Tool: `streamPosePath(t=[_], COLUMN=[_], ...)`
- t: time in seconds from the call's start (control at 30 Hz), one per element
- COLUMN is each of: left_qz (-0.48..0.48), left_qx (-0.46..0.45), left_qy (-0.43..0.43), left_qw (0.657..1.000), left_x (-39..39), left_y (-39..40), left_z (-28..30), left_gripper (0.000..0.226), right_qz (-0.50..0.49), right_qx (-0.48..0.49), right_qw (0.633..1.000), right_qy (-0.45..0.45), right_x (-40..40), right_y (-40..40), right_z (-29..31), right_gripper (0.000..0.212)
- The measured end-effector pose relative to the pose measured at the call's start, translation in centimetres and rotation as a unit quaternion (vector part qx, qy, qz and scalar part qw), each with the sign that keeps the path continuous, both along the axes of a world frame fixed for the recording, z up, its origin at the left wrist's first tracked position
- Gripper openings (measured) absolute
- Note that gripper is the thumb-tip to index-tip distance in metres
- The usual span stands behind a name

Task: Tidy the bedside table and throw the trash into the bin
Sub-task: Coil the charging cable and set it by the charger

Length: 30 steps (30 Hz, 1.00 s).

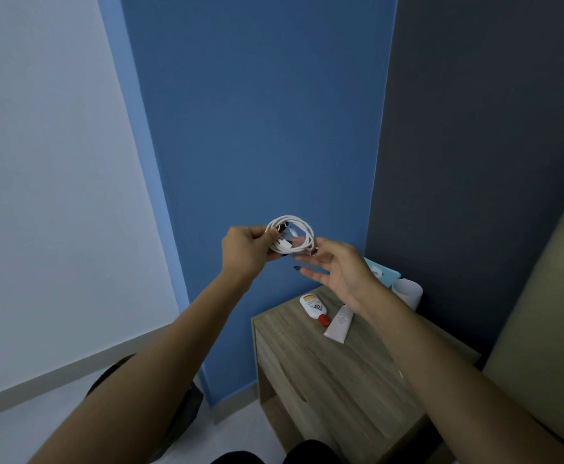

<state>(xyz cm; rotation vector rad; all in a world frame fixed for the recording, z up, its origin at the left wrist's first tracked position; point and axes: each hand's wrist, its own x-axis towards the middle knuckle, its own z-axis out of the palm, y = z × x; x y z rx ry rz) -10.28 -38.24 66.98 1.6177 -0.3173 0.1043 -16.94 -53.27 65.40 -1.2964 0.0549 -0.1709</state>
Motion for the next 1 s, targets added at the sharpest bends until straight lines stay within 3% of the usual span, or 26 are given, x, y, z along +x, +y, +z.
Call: streamPosePath(t=[0.23, 0.5, 0.73, 1.0], left_qz=[0.022, -0.007, -0.138, -0.106], left_qx=[0.062, 0.018, 0.031, 0.083], left_qy=[-0.068, -0.003, 0.020, 0.028], left_qw=[0.996, 1.000, 0.990, 0.990], left_x=[-0.4, -0.8, -0.8, -0.9], left_y=[-0.2, -0.5, 0.4, -0.1], left_z=[-0.3, -0.5, 0.1, -0.3], left_gripper=[0.017, 0.017, 0.023, 0.029], right_qz=[-0.034, -0.051, -0.046, -0.016], right_qx=[-0.088, -0.038, 0.005, 0.044], right_qw=[0.996, 0.998, 0.997, 0.997], right_qy=[0.003, 0.027, 0.054, 0.065], right_x=[0.5, 0.8, 0.8, 0.5], right_y=[0.1, 0.0, -0.4, 0.3], right_z=[-0.7, -1.1, -1.2, -0.7], right_gripper=[0.023, 0.013, 0.019, 0.018])
